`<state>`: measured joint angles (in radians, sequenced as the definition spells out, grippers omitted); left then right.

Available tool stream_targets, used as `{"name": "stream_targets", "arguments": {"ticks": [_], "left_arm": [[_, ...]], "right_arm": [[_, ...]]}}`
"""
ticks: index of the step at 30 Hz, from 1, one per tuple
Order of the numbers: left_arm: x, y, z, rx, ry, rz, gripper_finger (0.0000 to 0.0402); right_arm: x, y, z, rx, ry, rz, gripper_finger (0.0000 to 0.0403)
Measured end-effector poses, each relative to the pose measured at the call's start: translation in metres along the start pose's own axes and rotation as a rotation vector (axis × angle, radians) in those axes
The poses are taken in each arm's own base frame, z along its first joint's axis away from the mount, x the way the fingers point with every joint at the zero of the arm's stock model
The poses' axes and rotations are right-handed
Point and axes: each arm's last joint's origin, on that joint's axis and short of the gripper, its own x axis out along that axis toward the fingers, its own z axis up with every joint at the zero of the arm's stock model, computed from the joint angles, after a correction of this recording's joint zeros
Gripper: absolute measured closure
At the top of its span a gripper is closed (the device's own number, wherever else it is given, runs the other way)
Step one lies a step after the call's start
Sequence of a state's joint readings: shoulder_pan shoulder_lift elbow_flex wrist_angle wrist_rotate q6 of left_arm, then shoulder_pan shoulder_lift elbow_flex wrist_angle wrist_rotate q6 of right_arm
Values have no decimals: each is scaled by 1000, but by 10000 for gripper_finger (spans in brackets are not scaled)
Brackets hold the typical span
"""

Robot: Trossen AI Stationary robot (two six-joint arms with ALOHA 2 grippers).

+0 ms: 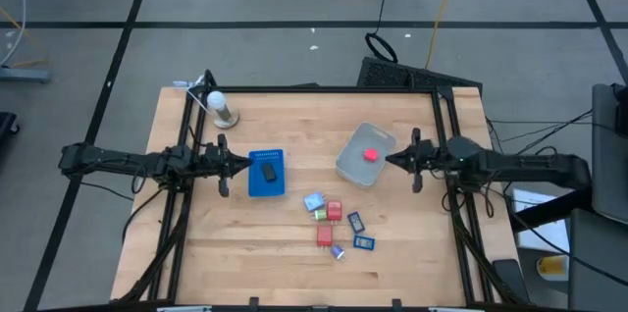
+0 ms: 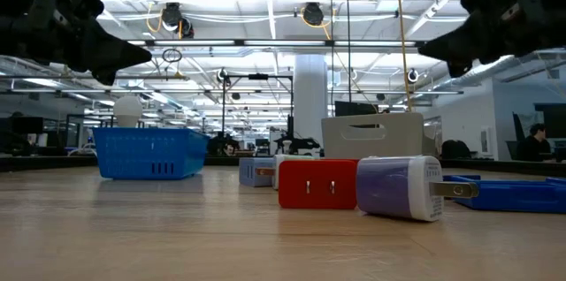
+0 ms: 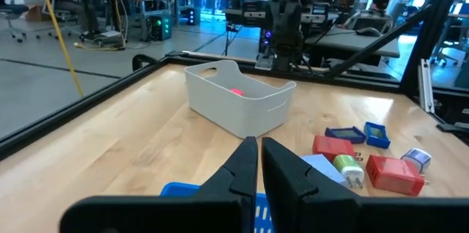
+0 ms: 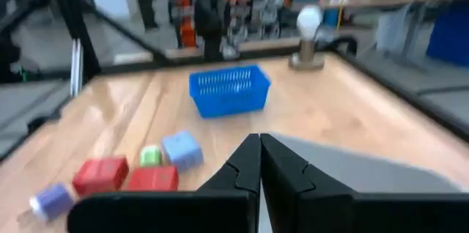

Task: Pick & Place Office items
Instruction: Put the red charger adapter into the gray bin

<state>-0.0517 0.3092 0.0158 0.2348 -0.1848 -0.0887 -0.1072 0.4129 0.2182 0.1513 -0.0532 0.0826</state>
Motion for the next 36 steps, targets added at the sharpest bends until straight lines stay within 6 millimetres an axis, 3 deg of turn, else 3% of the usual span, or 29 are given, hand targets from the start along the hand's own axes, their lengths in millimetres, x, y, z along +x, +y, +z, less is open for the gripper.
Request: {"name": "stream_targets", "arguments": {"ticks": [8,13,20,24,36], "left_arm": [[0,0,-3,2,33,3,380],[0,0,-4,-4,40,4,380],[0,1,-6,-14,60,6,380],[0,1,-6,-14,60,6,380],[0,2,-6,-6,56,47,380]], "right_arm": [[25,16,31,-44,20,88,371],[39,31,47,-35,6,165,303],[63,52,47,-74,88,136,189],[76,63,46,-145,113,106,145],[120,96,35,-215,280,148,124]]}}
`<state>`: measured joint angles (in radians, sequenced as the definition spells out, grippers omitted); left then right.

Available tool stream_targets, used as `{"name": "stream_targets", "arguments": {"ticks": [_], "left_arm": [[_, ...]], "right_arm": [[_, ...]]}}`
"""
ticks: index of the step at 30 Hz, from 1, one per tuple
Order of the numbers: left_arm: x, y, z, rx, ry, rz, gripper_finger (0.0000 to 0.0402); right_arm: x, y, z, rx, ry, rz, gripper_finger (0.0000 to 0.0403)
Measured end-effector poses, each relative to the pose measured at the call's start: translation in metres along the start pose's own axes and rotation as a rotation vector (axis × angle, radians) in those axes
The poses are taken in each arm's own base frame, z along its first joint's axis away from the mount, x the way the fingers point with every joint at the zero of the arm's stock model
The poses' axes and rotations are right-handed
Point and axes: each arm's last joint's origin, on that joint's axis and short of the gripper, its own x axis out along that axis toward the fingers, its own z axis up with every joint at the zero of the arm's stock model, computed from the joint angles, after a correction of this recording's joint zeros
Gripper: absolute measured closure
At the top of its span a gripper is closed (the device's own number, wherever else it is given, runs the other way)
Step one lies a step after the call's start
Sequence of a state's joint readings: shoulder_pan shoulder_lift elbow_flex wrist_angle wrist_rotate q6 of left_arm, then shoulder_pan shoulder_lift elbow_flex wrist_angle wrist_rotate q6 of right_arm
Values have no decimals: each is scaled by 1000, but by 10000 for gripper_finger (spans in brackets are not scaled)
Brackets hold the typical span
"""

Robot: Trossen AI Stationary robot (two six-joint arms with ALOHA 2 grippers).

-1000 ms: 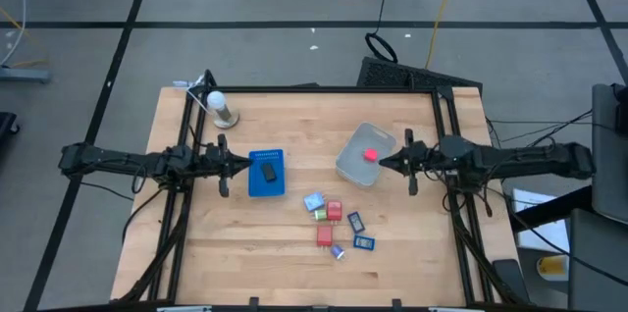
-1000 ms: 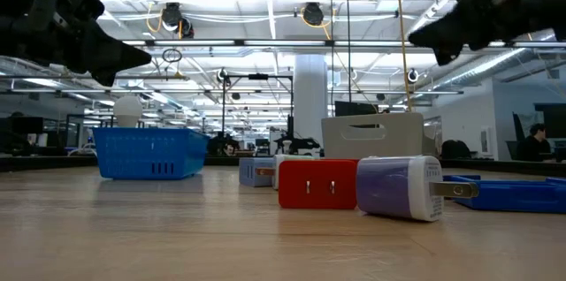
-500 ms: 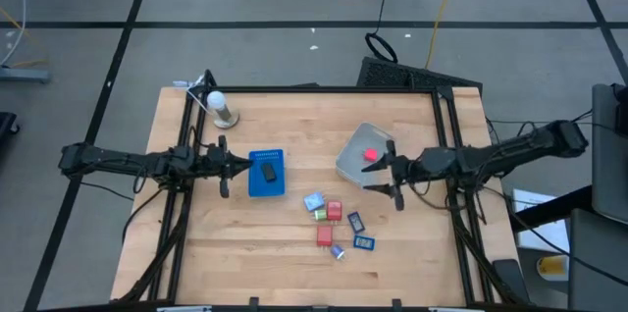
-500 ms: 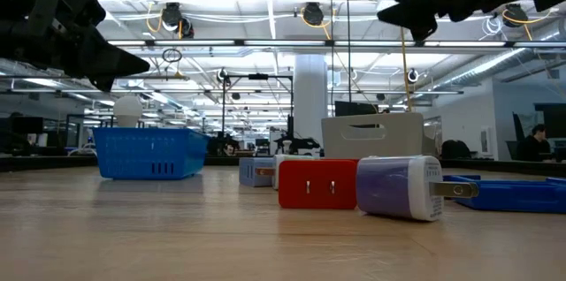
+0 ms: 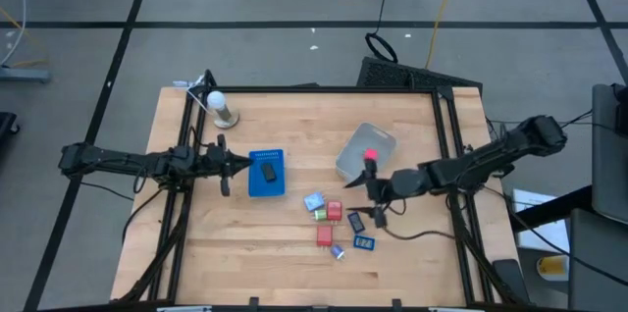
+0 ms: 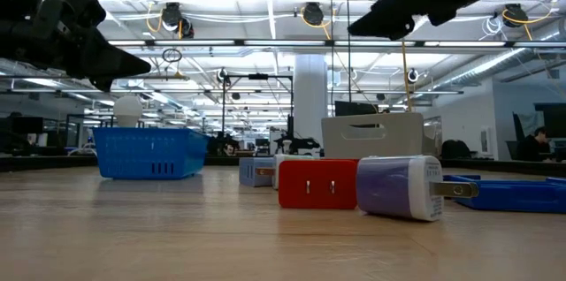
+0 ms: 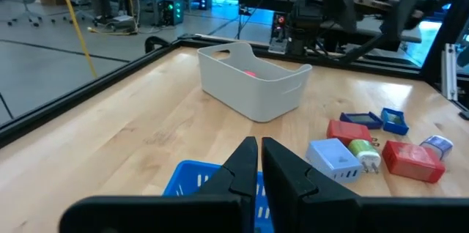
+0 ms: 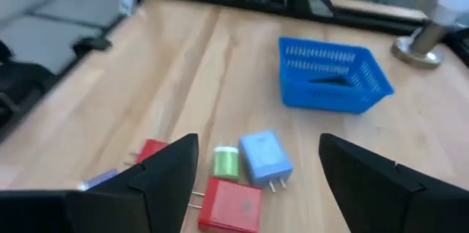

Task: Pick & Place Office items
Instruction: Put the red charger adapter into the gray bin

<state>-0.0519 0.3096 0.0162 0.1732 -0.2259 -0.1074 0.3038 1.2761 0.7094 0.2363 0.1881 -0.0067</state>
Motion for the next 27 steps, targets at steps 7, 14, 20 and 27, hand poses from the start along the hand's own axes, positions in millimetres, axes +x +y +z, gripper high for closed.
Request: {"name": "stream_targets", "arguments": {"ticks": [7,14,20,27], "left_arm": [[0,0,-2,-13,23,5,380],[0,0,-2,-10,21,4,380],[0,0,-2,-10,20,4,380],[0,0,-2,-11,20,4,380]], "right_arm": [[24,5,-3,7,180,-21,124],[46,9,-6,31,248,-31,123],[63,10,-15,33,338,-65,123],[78,13,-17,48,410,-71,123]]}}
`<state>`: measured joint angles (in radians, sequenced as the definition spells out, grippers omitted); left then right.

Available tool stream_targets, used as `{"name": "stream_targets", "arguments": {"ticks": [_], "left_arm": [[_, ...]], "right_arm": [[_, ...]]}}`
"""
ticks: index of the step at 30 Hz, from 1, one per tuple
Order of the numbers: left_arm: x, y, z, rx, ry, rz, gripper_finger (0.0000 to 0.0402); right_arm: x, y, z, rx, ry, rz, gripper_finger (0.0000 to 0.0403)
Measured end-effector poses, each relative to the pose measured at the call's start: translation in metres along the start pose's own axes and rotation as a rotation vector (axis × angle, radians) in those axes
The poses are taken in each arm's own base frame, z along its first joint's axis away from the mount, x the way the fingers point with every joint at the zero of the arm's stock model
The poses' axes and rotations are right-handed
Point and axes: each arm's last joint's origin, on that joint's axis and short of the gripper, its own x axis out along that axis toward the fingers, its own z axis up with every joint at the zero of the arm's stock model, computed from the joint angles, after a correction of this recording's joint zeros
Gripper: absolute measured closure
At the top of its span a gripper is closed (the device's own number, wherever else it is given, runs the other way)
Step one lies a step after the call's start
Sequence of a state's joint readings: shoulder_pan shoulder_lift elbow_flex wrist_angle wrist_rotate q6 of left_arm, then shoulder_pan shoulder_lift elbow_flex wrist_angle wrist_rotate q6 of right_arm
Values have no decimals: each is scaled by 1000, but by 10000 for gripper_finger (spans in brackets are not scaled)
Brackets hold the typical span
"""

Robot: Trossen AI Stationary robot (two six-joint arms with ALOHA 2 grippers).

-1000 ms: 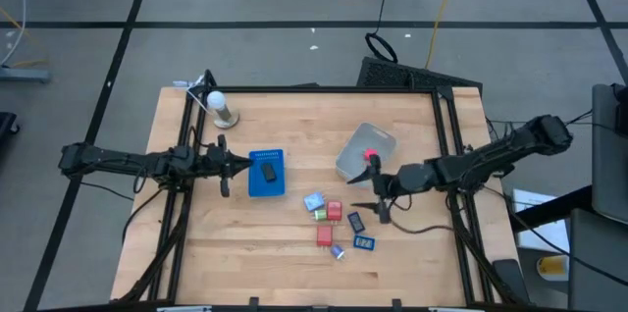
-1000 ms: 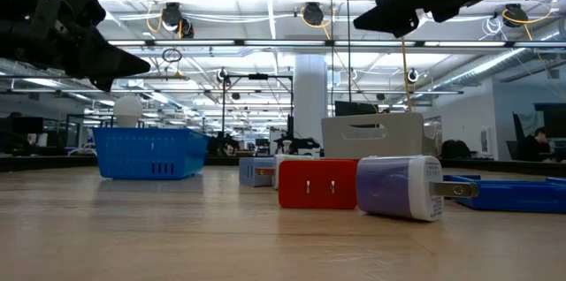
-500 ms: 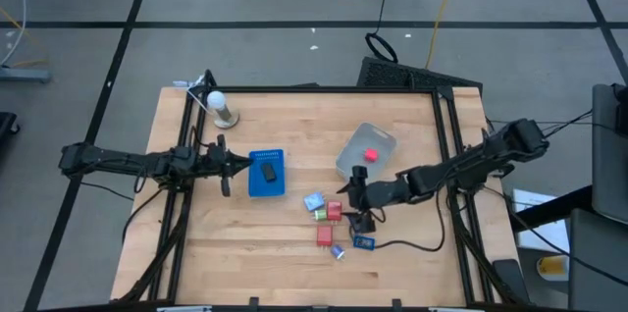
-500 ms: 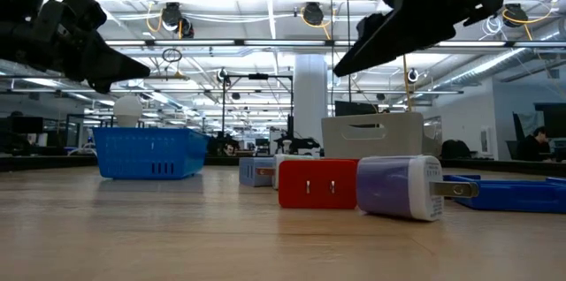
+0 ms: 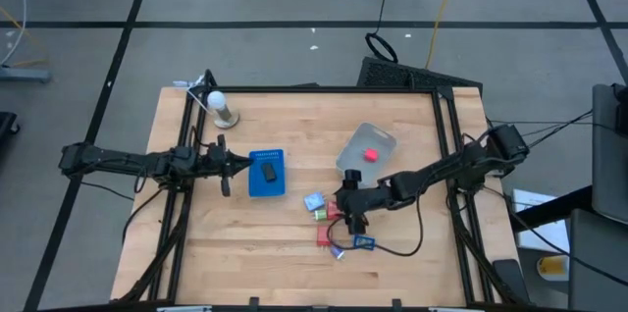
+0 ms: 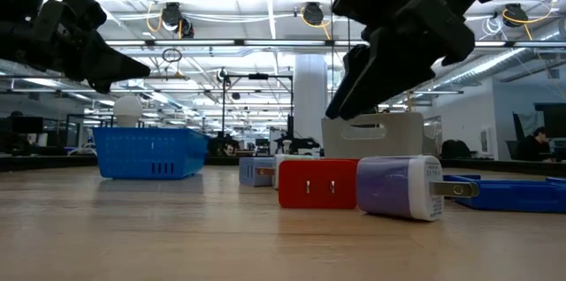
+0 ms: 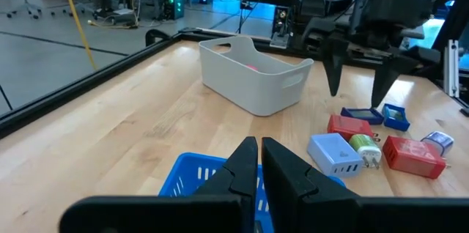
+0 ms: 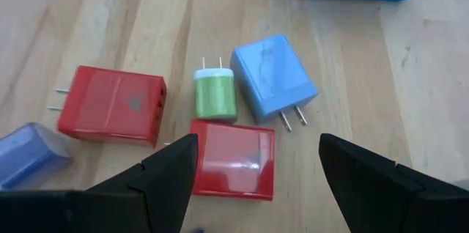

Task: Pick & Place Office items
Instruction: Put the red charger adapter into the gray bin

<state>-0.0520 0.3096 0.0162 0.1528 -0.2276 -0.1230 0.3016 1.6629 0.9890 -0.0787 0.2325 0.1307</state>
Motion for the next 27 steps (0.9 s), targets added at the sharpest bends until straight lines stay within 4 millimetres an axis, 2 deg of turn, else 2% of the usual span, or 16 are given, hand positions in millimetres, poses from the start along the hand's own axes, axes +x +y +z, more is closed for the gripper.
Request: {"name": "stream_targets", "arguments": {"ticks": [7,17,27], "left_arm": [[0,0,0,0,2,0,380],[0,0,0,-3,2,0,380],[0,0,-1,-2,6,1,380]], "right_arm": [[11,1,-2,-42,43,17,115],[14,-3,-1,21,39,10,33],[28,-1,-8,-10,68,6,28]]}}
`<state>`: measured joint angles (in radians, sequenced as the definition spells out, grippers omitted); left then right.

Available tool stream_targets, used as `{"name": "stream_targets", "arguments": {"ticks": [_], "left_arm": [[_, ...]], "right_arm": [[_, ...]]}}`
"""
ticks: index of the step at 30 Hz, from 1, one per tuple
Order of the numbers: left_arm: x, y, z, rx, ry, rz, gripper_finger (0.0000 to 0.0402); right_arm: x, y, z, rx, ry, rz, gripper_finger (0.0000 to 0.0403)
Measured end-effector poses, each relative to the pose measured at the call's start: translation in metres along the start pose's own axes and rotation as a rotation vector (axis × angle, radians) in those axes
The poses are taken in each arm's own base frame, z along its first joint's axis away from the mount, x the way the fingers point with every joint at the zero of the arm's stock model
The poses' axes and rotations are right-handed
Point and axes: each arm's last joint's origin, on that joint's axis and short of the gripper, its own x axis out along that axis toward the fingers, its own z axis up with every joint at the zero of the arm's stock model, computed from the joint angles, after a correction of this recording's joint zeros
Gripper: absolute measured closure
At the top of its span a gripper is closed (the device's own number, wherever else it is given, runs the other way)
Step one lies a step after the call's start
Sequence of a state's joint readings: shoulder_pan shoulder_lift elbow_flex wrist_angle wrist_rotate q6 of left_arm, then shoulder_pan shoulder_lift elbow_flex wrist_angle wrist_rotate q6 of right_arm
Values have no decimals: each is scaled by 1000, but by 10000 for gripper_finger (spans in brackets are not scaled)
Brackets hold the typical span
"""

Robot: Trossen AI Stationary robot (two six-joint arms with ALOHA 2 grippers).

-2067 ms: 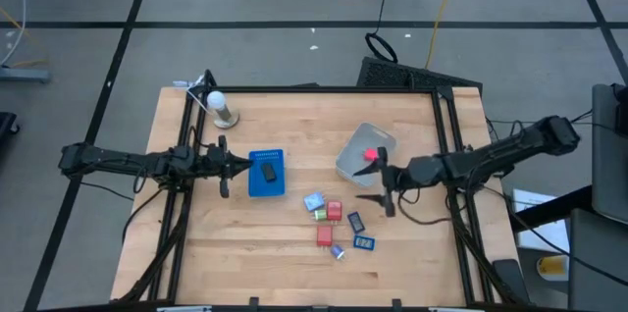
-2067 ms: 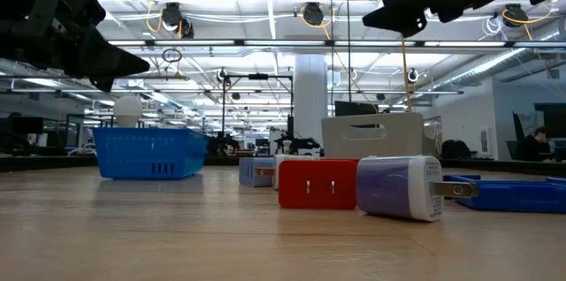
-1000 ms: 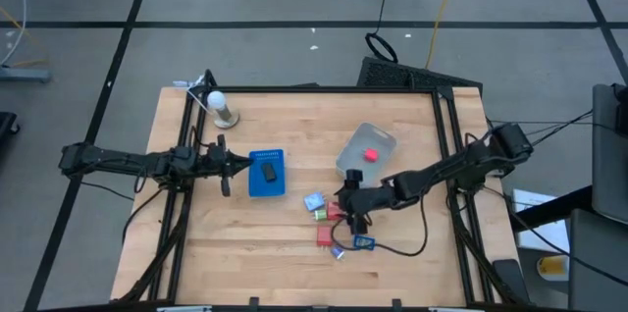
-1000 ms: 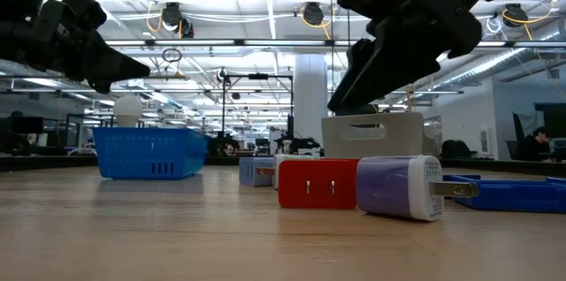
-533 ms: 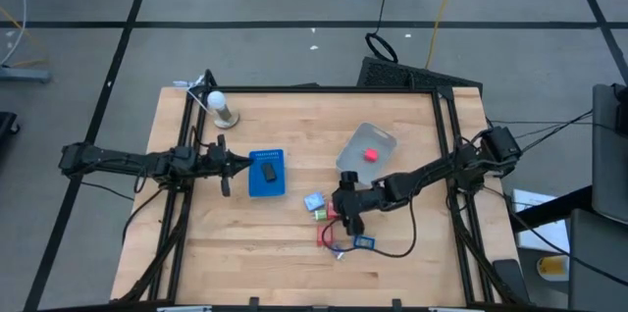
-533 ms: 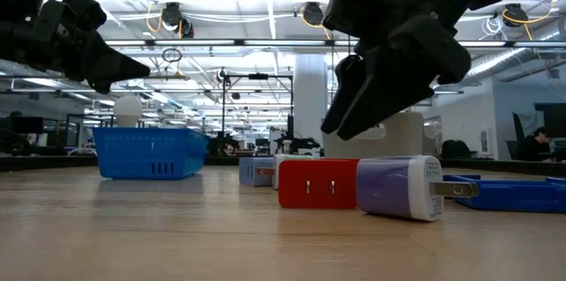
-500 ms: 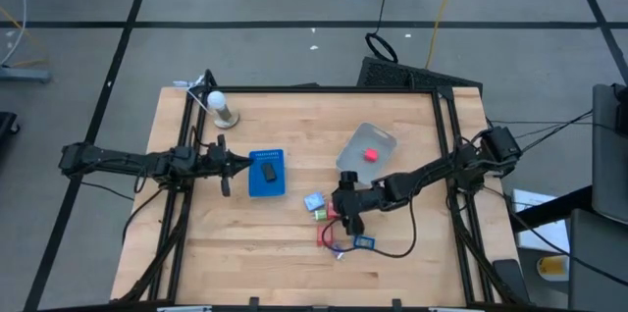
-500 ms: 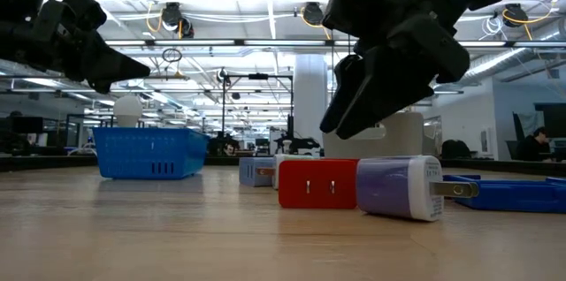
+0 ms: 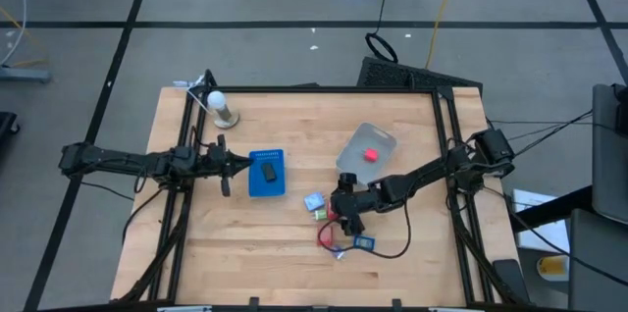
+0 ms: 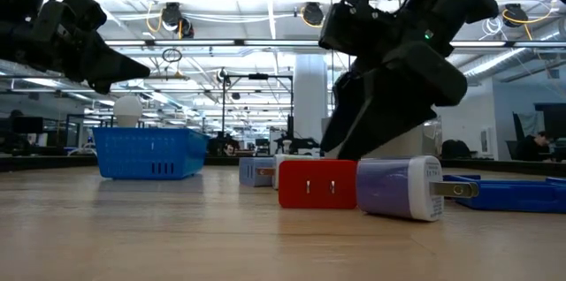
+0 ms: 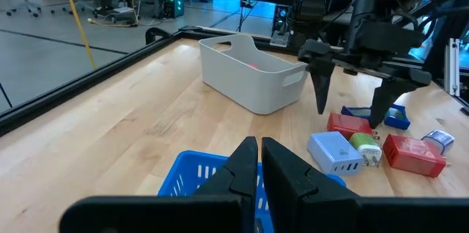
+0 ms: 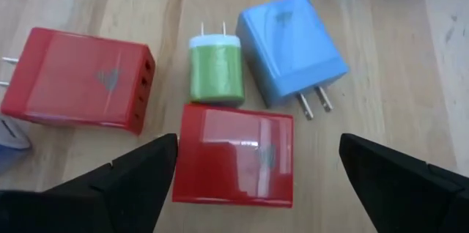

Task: Pick & Place Office items
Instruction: Put the red charger adapter into the gray bin

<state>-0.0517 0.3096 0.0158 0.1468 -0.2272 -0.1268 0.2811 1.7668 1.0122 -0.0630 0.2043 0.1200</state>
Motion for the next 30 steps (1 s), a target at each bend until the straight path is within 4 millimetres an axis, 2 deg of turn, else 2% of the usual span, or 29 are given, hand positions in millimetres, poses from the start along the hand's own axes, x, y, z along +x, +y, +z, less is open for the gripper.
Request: {"name": "stream_targets", "arguments": {"ticks": [7,15,24,30], "left_arm": [[0,0,0,1,2,0,380],[0,0,0,-5,2,0,380],[0,0,0,-5,2,0,380],[0,0,0,-5,1,0,380]], "right_arm": [[0,0,1,34,4,72,28],[2,-9,0,76,13,53,28],[5,-8,-2,77,39,86,28],[6,-6,-6,102,78,136,47]]}}
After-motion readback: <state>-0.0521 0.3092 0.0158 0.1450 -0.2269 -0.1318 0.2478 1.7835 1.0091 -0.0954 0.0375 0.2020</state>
